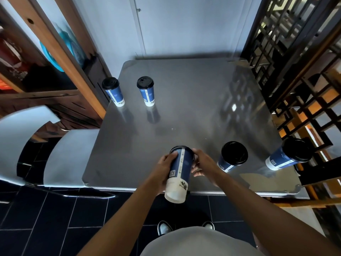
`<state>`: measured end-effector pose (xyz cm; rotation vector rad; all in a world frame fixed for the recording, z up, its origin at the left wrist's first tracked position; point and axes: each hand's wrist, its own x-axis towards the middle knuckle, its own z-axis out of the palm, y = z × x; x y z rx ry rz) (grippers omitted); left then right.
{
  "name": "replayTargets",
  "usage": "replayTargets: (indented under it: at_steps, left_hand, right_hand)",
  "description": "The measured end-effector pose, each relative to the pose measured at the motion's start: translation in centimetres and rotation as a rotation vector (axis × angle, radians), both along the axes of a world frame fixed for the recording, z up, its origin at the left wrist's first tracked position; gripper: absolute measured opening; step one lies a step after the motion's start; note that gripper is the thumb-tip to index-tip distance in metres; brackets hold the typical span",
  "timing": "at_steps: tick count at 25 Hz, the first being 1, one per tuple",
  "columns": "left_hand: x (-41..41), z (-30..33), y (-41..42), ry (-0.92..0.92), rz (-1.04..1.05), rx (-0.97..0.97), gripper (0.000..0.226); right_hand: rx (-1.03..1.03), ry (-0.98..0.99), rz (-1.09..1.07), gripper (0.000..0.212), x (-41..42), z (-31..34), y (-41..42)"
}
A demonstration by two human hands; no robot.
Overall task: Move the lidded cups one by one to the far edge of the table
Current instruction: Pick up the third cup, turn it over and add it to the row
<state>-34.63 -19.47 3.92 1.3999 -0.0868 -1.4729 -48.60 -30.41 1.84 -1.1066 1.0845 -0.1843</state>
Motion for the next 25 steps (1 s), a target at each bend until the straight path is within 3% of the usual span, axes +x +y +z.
replayTargets:
  at_steps: [3,6,9,13,15,20,25]
  left_hand:
    - [0.6,-0.7,0.8,-0.352,-0.162,-0.108,0.056]
    - [0.8,-1.7,0.9,-0.592,-0.178,-0.248,0.067]
    - [0.5,-2.8,-0.2,-0.616,-0.133,-0.287,0.085]
    - [0.0,-5.4,-1.1,-0.636,-0.171,-0.252,0.085]
    - [-0.2,-6.4,-1.1,-0.627,-0.180,-0.218,0.074]
    - [-0.3,-7.4,-0.8,-0.658,-0.370,-0.203,0.082]
    - [-0.9,-7.3,-1.7,-0.832,-0.508,-0.171,0.064]
  right_hand:
    - [-0.060,-0.015,0.092,0.054,-0.2,1.2,-0.5]
    - [-0.253,0.045,0.127,0.039,0.8,2.6,-1.3]
    - [-0.494,0.164,0.233,0.032,1.7,2.7,-2.1]
    - [-0.690,0.231,0.464,0.076,2.3,1.6,-1.7]
    - [-0.727,0.272,0.514,0.084,2.6,1.3,-1.5]
    - [-0.947,0.368,0.701,0.070,2.5,0.7,0.2]
    - [-1.149,0.549,0.642,0.056,3.1,1.0,1.4]
